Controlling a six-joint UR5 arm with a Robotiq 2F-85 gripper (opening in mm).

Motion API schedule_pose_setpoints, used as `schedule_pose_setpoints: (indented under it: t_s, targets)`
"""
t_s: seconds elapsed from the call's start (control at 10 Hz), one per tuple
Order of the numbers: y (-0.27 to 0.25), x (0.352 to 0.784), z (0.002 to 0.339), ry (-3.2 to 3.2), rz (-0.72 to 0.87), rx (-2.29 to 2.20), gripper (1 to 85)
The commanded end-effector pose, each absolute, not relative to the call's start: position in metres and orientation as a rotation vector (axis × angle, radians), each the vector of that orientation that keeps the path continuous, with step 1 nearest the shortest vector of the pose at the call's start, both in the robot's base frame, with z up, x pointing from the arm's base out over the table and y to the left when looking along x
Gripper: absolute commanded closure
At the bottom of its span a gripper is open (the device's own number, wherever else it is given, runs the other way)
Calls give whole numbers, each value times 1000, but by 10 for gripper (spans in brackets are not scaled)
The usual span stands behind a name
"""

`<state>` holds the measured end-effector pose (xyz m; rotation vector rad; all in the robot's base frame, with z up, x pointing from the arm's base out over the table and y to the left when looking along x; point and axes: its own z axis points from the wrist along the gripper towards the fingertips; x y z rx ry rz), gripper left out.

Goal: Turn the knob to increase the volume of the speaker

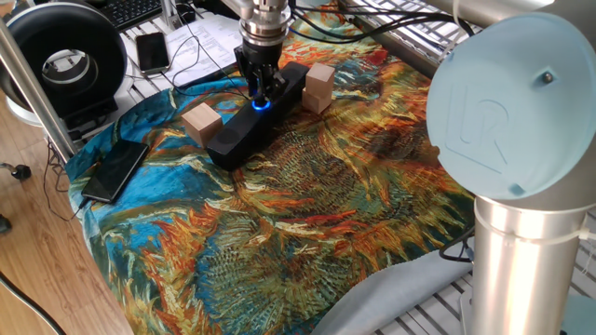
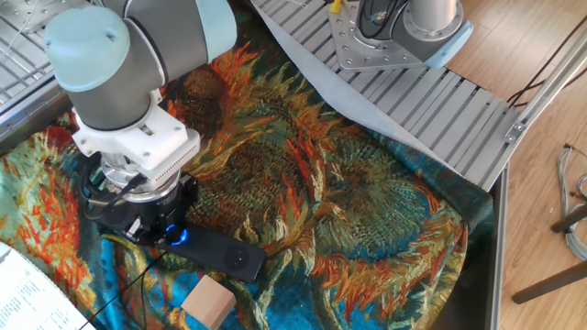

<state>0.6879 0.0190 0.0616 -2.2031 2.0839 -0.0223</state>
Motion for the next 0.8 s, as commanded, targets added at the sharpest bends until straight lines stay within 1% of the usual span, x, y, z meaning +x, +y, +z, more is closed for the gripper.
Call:
schedule_pose_setpoints:
  t_s: [0.0,0.7]
  targets:
    - [19,689,61,2090,-21,-2185,520]
    - [18,679,60,2135,21,-2164,517]
